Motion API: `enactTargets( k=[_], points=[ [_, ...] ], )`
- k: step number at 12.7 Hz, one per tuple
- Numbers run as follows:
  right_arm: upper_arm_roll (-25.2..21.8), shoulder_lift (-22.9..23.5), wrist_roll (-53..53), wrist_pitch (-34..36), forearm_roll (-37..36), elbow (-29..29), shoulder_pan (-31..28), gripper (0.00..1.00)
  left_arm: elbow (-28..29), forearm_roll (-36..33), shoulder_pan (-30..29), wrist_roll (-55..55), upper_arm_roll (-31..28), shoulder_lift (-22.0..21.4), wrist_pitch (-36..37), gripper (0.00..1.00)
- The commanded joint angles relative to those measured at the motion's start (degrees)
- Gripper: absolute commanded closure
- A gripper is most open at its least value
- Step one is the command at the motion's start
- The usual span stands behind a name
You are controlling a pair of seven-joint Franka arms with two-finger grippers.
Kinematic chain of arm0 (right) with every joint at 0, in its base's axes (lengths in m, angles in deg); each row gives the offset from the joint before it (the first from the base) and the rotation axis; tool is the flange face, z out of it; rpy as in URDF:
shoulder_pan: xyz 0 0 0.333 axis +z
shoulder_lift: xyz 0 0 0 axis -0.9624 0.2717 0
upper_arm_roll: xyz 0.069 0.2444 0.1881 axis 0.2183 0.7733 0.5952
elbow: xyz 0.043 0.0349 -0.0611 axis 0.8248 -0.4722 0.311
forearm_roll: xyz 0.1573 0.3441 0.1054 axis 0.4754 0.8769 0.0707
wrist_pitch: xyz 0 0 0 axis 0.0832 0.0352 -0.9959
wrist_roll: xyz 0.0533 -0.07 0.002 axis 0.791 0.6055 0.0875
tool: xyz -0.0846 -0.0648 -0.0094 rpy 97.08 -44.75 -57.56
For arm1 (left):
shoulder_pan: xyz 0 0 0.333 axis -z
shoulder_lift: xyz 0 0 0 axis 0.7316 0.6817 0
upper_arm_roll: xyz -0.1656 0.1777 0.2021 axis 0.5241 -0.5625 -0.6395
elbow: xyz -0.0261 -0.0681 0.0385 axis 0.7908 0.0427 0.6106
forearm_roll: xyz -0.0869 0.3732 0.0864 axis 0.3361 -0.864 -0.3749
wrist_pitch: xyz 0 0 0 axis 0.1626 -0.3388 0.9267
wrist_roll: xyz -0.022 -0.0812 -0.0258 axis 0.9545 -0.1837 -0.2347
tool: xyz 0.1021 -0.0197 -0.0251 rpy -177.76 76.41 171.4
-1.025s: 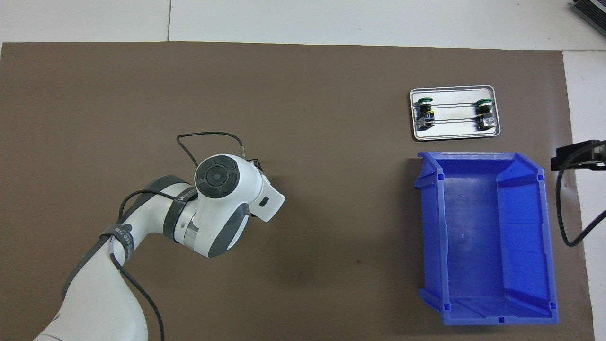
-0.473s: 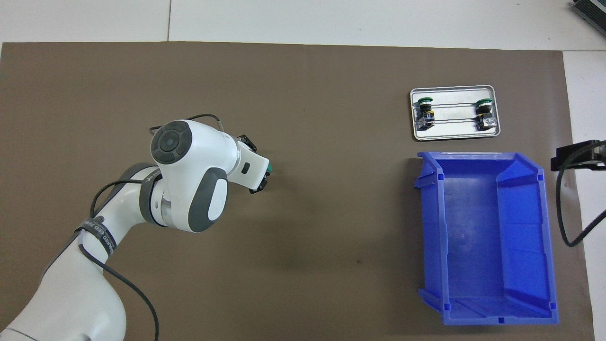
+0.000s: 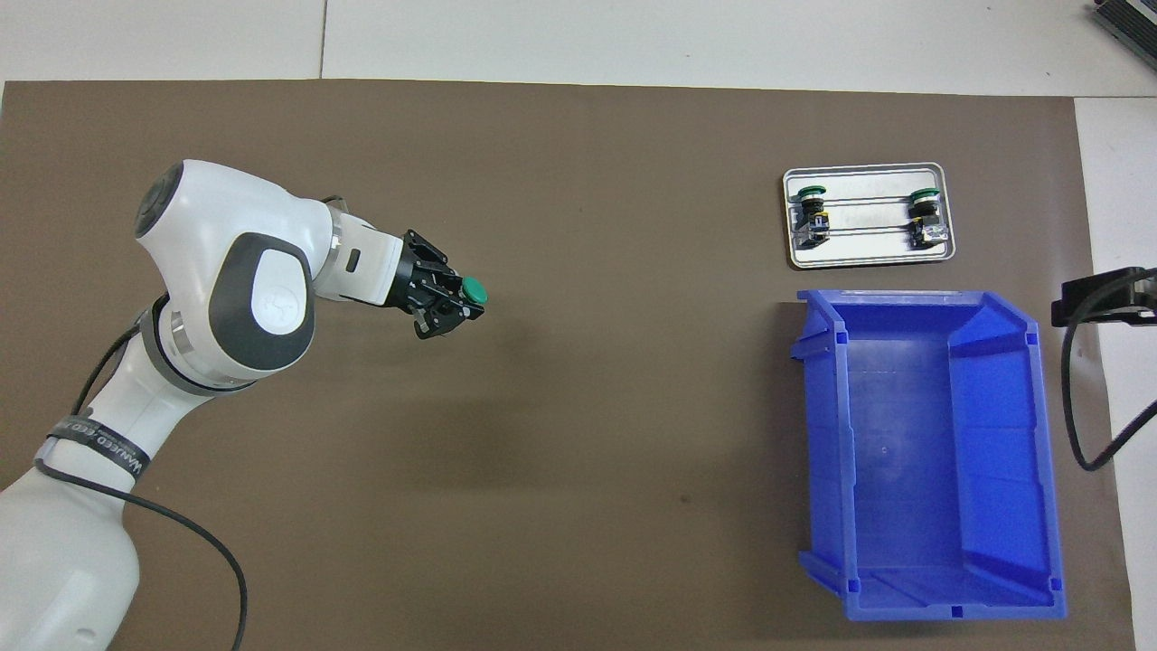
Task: Place and press button with both arms
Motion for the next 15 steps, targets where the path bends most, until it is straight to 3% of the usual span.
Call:
enactTargets(
  k=[1, 10, 15],
  points=[
    [0.50, -1.32, -0.97, 0.05, 0.41, -1.46, -0.36, 0.00, 1.29, 4.15, -4.08, 6.10, 0.46, -1.40, 4.50, 0.96],
    [0.50, -1.32, -1.06, 0.31, 0.41, -1.46, -0.45, 0.00, 18.23, 30.06, -10.94, 31.40, 0.28, -8.26, 6.45, 0.93],
    [0.50, -1.32, -0.97, 0.31, 0.41, -1.46, -0.45, 0.00, 26.14, 36.75, -11.39, 44.58, 0.28, -9.14, 6.71, 0.92]
  ],
)
